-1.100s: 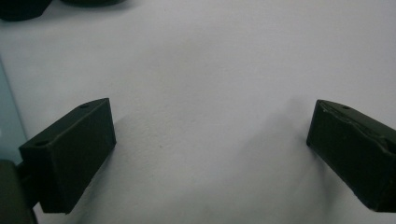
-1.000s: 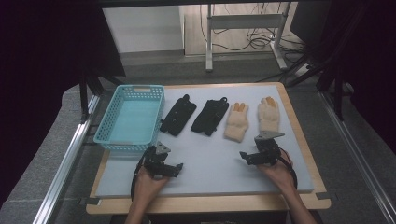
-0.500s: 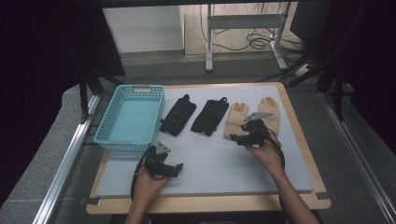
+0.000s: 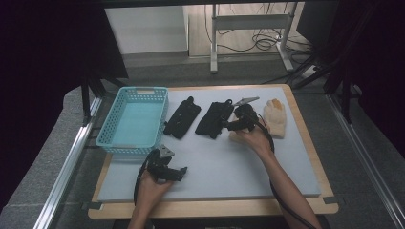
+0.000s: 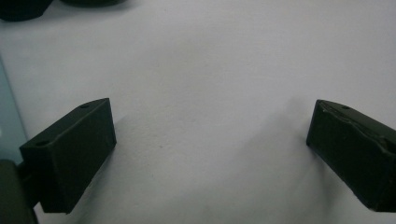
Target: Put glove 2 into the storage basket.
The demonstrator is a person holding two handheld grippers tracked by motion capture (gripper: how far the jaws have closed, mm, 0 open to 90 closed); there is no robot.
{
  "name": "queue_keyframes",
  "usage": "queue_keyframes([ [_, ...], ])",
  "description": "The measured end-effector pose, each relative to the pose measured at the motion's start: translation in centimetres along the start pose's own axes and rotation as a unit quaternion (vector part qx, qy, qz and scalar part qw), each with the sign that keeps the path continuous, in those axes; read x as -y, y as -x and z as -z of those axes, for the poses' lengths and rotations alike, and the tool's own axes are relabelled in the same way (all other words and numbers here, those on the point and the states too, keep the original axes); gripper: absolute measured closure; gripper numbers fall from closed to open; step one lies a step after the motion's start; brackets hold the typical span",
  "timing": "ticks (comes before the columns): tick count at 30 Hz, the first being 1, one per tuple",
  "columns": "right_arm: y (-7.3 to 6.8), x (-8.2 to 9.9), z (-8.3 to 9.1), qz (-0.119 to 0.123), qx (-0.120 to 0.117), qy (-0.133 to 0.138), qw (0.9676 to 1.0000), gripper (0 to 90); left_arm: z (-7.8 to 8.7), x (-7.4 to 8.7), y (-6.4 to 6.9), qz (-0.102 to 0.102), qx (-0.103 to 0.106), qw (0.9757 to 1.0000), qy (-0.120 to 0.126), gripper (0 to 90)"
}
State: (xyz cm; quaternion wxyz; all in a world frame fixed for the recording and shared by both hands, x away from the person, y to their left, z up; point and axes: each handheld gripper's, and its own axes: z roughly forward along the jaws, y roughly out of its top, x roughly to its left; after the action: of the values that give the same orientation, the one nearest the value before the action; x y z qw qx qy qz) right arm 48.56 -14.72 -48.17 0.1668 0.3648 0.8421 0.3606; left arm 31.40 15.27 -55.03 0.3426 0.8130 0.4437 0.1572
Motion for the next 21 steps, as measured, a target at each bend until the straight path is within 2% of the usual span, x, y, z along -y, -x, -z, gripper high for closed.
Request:
queue_keyframes([
  [4, 0.1, -1.0, -1.3, 0.0, 0.004, -0.008, 1.0, 26.2, 0.0, 0.0, 0.0, -0.001, 0.0, 1.0, -0.001, 2.0],
  [9, 0.4, -1.7, -3.0, -0.016, 0.0, -0.019, 0.9997, 31.1, 0.0, 0.0, 0.0, -0.001, -0.001, 1.0, 0.0, 2.0],
  [13, 0.5, -2.1, -4.2, -0.018, 0.0, -0.022, 0.9996, 36.1, 0.0, 0.0, 0.0, -0.001, -0.001, 1.0, 0.0, 2.0],
  [17, 0.5, -2.3, -5.6, -0.016, 0.003, -0.038, 0.9991, 36.1, 0.0, 0.0, 0.0, 0.0, 0.0, 1.0, 0.001, 2.0],
  [19, 0.4, -2.4, -6.3, -0.016, 0.01, -0.046, 0.9988, 32.8, 0.0, 0.0, 0.0, 0.0, 0.0, 1.0, 0.001, 2.0],
  [20, 0.4, -2.3, -7.0, -0.017, 0.019, -0.064, 0.9976, 28.3, 0.0, 0.0, 0.0, 0.0, 0.0, 1.0, 0.001, 2.0],
  [21, 0.4, -2.3, -7.0, -0.017, 0.019, -0.064, 0.9976, 28.3, 0.0, 0.0, 0.0, 0.0, 0.0, 1.0, 0.001, 2.0],
])
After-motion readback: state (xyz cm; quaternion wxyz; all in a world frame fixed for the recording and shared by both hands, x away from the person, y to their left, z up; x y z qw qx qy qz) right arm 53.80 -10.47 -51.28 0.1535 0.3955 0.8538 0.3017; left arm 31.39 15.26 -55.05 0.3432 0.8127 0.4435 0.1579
